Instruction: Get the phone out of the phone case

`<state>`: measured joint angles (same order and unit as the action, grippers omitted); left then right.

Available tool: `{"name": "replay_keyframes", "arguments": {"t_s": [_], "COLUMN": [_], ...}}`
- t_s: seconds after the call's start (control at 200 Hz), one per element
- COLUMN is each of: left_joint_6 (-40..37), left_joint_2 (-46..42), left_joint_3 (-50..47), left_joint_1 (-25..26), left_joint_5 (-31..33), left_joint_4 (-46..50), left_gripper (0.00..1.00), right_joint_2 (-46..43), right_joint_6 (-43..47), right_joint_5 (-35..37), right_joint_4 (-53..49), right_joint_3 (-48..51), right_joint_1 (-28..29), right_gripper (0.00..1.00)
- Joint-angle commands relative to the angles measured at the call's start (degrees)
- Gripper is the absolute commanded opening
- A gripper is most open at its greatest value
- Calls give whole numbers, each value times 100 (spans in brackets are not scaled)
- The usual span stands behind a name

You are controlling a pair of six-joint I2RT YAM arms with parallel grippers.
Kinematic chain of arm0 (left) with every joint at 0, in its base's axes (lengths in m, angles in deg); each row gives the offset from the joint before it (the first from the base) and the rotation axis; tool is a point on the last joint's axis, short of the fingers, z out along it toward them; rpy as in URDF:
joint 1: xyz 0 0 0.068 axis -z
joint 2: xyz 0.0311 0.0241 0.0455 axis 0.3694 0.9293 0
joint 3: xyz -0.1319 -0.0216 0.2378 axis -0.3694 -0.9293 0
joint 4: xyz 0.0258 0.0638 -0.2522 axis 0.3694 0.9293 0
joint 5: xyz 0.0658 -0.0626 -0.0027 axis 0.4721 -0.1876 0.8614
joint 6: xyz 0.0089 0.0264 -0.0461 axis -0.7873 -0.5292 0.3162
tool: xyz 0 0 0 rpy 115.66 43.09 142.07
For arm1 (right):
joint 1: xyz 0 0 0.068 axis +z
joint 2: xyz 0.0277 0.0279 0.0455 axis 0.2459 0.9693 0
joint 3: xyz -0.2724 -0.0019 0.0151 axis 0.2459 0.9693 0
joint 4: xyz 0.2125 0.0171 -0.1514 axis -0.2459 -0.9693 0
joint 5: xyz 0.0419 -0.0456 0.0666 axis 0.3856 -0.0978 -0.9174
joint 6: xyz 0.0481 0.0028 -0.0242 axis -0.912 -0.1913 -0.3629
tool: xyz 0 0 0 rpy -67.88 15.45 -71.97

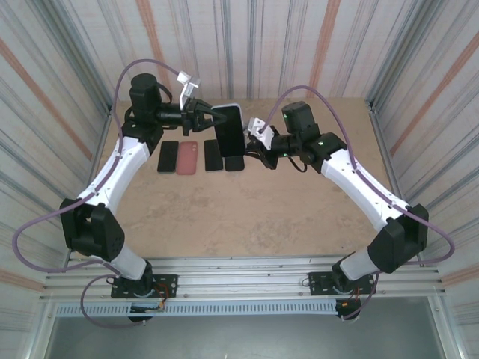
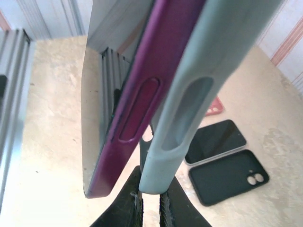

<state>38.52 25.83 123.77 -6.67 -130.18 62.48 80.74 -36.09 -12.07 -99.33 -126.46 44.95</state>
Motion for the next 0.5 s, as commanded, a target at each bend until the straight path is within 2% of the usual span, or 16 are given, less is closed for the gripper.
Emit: {"name": "replay_keyframes", "arguments": {"t_s": [0.0, 0.155, 0.496], "left_joint_6": [524, 973, 823], "left_joint_2": [-46, -23, -120], "left_joint_3": [-176, -238, -229], "left_joint_1": [125, 134, 171], "left_joint_5": [-72, -100, -149], "left_joint_4": [-290, -736, -350], "left_gripper": [0, 0, 0], "right_joint_2": [-300, -348, -300], "right_joint_6": [-660, -1127, -1403], "right_joint_5": [-625, -818, -1106], "right_joint_4": [998, 1442, 1497], "right_joint_3": [67, 283, 183], "right_joint_1": [15, -99, -144], "right_gripper": [14, 15, 19]}}
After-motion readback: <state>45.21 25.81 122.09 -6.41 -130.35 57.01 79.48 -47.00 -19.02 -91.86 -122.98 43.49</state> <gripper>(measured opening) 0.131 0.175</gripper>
